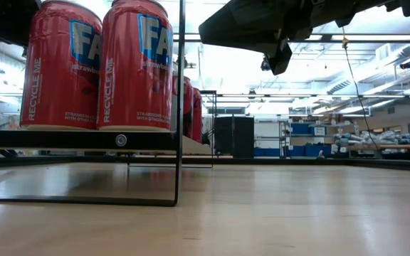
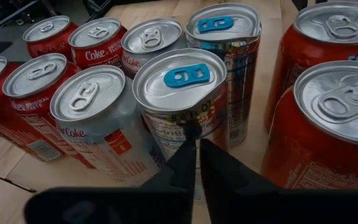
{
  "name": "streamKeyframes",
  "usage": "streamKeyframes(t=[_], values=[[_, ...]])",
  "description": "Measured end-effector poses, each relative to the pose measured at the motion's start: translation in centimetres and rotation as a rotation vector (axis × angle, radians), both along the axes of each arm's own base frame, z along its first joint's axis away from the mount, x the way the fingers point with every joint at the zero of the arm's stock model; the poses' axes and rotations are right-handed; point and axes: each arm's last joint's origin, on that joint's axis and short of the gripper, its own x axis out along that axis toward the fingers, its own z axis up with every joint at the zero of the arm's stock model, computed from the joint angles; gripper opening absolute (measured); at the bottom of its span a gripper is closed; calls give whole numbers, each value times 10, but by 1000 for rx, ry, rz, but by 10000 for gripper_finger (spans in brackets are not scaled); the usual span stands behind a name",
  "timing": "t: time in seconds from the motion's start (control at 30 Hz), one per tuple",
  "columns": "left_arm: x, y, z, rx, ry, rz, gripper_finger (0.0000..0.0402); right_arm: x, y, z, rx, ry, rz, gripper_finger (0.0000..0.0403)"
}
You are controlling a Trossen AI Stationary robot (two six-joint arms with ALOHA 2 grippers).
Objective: Place canned beverage on shelf
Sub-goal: Adjust the blue soda can on the shelf
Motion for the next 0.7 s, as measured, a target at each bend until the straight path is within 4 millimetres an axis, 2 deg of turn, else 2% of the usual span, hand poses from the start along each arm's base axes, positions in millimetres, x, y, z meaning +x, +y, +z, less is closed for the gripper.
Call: streamKeyframes(t=[0.2, 0.37, 0.7], values=[[-1, 0, -2, -16, 41, -27, 5, 0, 0, 0, 0, 0, 0, 49], [-4, 3, -7, -30, 83, 1, 21, 0, 0, 0, 0, 0, 1, 49], [7, 11, -10, -15, 88, 58, 28, 1, 1, 3, -4, -25, 6, 50]])
